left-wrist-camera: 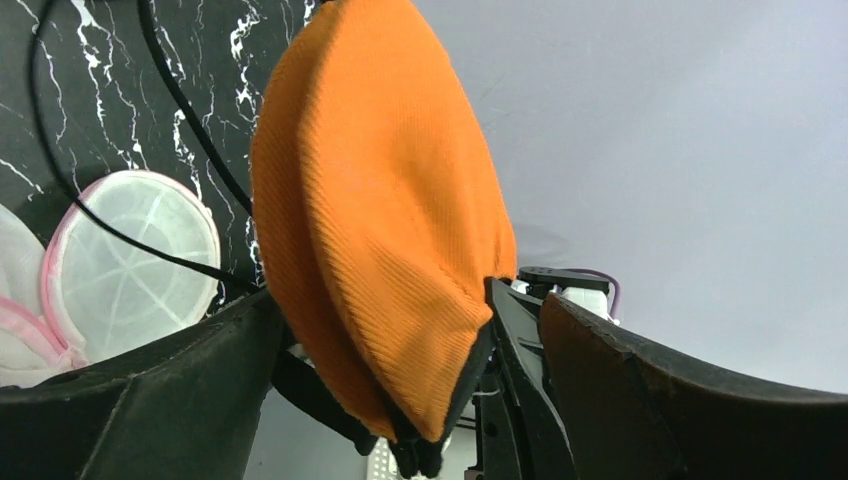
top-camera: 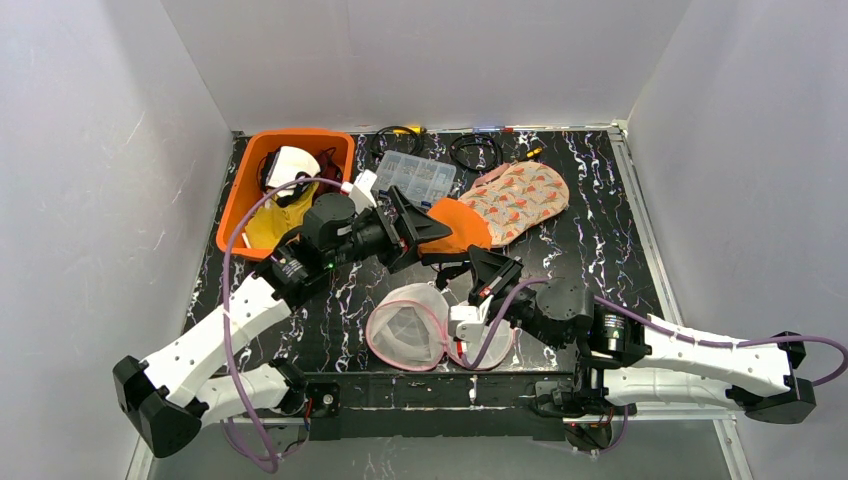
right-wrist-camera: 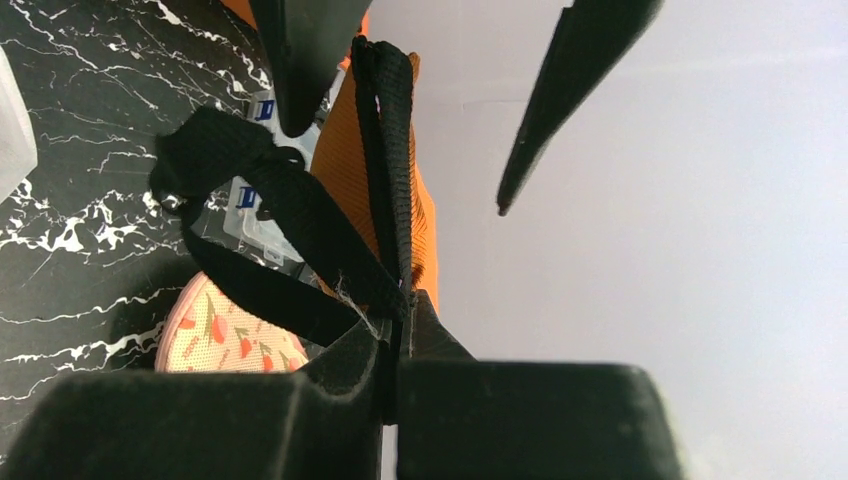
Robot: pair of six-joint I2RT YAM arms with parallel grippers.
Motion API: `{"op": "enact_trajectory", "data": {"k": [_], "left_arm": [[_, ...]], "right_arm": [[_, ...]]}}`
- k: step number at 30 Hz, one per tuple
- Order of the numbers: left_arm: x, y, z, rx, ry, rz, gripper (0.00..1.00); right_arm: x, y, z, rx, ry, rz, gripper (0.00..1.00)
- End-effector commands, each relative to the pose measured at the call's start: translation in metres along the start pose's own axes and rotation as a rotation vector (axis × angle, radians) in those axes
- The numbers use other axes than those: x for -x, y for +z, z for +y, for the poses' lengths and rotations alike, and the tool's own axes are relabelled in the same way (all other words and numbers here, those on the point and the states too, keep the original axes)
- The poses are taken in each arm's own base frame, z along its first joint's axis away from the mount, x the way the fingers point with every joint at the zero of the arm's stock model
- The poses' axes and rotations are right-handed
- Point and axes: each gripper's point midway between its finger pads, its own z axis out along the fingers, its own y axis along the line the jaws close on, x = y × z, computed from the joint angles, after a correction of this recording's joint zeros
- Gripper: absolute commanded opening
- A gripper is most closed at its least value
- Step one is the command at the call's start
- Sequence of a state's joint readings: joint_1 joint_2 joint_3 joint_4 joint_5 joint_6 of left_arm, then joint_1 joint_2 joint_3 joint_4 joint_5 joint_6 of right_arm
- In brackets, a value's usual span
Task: Unzip the laundry bag and remove the bra
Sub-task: Pick up the bra from the laundry bag.
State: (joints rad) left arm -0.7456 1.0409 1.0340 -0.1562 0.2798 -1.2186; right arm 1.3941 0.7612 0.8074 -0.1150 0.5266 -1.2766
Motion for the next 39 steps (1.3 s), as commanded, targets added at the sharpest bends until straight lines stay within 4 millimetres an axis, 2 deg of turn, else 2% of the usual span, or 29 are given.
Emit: {"op": "enact_trajectory", "data": {"k": [1,6,22,24,25,27,30,34,39], "left_arm": [[-0.003,0.0,0.003,-0.016,-0.068,0.019,0.99],[0.0,0.008,0.01,-0.019,-0.124,0.001,0.97],[0.009,0.017,0.013,-0.02,-0.127,-0.036,0.29],[0.01,0.017,0.013,-0.019,-0.129,-0.042,0.21],[0.01,0.016,0.013,-0.019,-0.126,-0.046,0.18],[0.011,0.016,0.013,-0.021,-0.12,-0.053,0.12],[0.014,0.014,0.014,-0.015,-0.107,-0.066,0.08],[0.028,0.005,0.018,0.008,-0.069,-0.122,0.05],[0.06,-0.016,0.019,0.064,0.036,-0.223,0.0]], "right_arm": [[0.006,-0.001,-0.018,-0.064,-0.006,-0.023,0.01],[0.008,0.004,-0.014,-0.067,-0.022,-0.025,0.01],[0.009,0.003,-0.005,-0.033,0.008,-0.042,0.01],[0.009,0.002,-0.004,-0.025,0.008,-0.043,0.04],[0.009,0.002,-0.002,-0.018,0.008,-0.046,0.07],[0.012,0.001,0.0,0.004,0.006,-0.062,0.2],[0.022,-0.005,-0.007,0.01,0.069,-0.124,0.5],[0.058,-0.016,-0.038,0.045,0.41,-0.264,0.96],[0.117,-0.021,-0.066,0.223,0.761,-0.415,0.99]]}}
